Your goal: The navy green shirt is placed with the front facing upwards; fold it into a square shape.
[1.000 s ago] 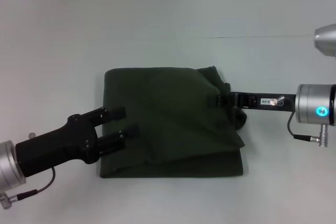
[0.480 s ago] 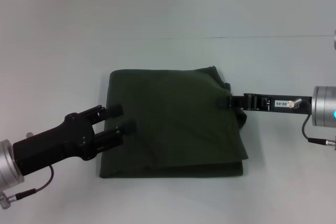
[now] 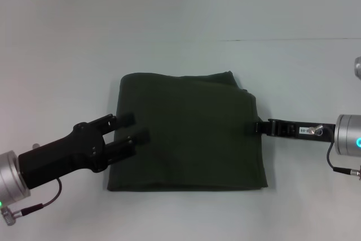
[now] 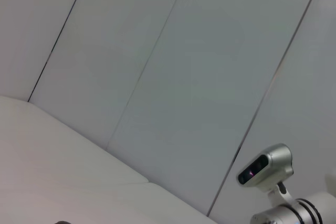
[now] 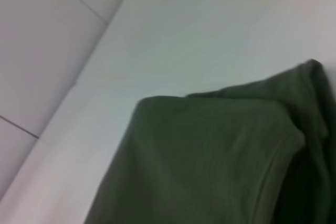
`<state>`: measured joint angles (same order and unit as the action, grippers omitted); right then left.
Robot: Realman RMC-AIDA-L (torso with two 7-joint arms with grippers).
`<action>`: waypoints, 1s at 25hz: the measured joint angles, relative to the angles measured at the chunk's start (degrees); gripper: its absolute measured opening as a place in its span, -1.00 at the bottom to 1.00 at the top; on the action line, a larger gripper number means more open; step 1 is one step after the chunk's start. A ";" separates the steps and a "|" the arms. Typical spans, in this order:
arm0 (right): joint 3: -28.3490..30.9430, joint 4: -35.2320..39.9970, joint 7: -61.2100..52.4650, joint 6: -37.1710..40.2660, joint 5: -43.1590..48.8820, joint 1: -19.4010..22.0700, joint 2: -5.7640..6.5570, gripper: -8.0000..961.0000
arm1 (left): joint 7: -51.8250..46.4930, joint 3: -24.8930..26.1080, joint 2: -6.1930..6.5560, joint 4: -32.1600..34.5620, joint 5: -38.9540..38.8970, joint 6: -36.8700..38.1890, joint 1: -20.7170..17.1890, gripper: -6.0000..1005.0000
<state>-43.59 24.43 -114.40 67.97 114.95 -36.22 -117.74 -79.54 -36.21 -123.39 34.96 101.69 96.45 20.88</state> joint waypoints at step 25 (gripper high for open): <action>0.69 -1.33 -11.17 -2.56 -0.16 -1.49 2.53 0.46 | 1.69 0.00 -0.53 -0.42 -0.12 -0.90 1.35 0.34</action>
<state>-42.90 23.10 -125.57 65.40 114.79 -37.71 -115.21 -77.85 -36.21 -123.93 34.54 101.57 95.55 22.23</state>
